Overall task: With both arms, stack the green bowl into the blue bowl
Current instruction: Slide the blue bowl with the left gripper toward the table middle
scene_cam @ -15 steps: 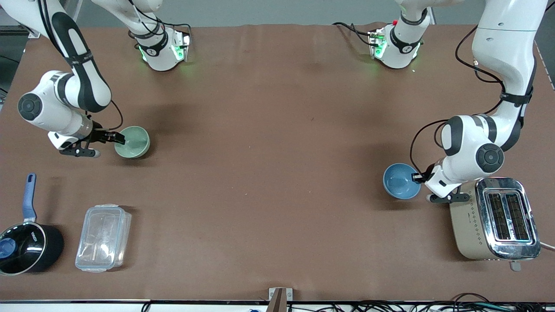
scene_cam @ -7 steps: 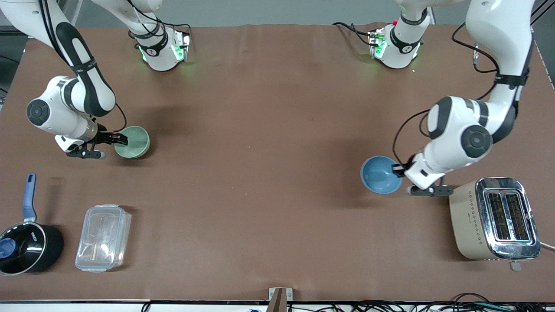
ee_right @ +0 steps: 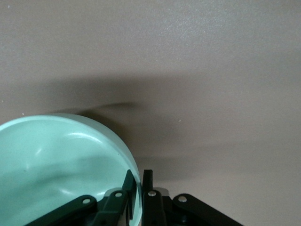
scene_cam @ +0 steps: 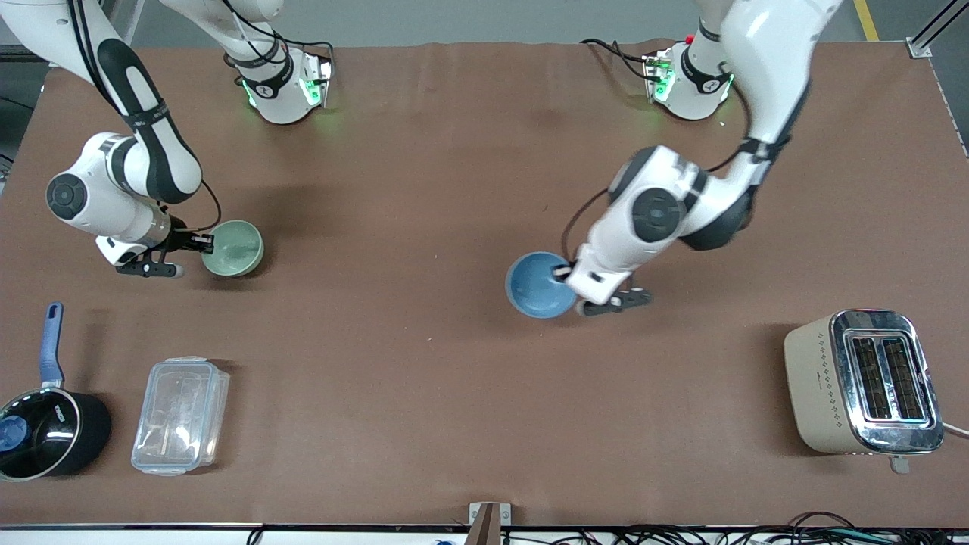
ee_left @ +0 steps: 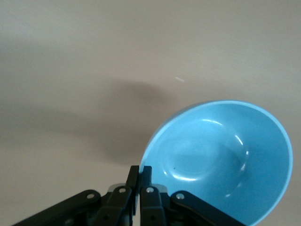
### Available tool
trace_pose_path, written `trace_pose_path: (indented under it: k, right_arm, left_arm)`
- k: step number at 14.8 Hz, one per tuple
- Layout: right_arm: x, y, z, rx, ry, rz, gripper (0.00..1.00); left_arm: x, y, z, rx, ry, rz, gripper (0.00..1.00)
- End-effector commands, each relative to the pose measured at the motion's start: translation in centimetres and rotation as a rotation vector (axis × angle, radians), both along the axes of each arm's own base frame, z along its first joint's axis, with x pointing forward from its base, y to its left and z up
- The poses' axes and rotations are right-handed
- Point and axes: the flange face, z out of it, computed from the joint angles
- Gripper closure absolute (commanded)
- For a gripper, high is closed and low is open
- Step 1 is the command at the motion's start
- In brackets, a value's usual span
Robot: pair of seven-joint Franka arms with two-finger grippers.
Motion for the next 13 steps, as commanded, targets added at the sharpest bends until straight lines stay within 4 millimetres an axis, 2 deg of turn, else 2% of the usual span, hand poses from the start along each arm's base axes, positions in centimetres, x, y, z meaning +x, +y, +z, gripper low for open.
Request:
trace_pose_path:
  k: [1,3,5,7,8,9,10,11,12,13]
  right_arm:
    - [-0.5,-0.1,0.2,0.004,-0.002,0.008,0.98]
    - [-0.4,0.2,0.5,0.007,0.007,0.014,1.0]
    - [0.1,0.6,1.7,0.01,0.013,0.023,1.0]
    - [1.8,1.8,4.9,0.013,0.026,0.041,1.0]
    - [2.9,2.3,6.7,0.018,0.049,0.053,1.0]
    - [4.1,2.8,8.7,0.025,0.078,0.054,1.0]
    - [5.3,3.3,10.5,0.022,0.095,0.041,1.0]
    - [6.1,4.4,12.0,0.02,0.107,0.036,1.0]
    - [6.9,5.7,13.3,0.017,0.111,0.038,1.0]
    - [7.5,7.0,14.3,0.012,0.113,0.03,1.0]
  left_arm:
    - [-0.5,-7.5,-2.6,-0.023,0.049,0.099,1.0]
    - [-2.5,-11.3,-4.6,-0.038,0.053,0.099,1.0]
    - [-4.2,-13.2,-6.5,-0.05,0.055,0.101,1.0]
    - [-5.7,-14.6,-8.5,-0.051,0.068,0.093,0.99]
    - [-5.9,-14.9,-8.7,-0.055,0.063,0.106,0.97]
    - [-6.0,-15.0,-8.5,-0.055,0.062,0.111,0.91]
    - [-5.5,-14.6,-8.0,-0.057,0.056,0.116,0.81]
    - [-5.1,-14.3,-7.3,-0.055,0.05,0.122,0.55]
    - [-4.7,-14.1,-6.6,-0.058,0.039,0.124,0.07]
    - [-3.9,-13.5,-4.5,-0.059,0.007,0.132,0.0]
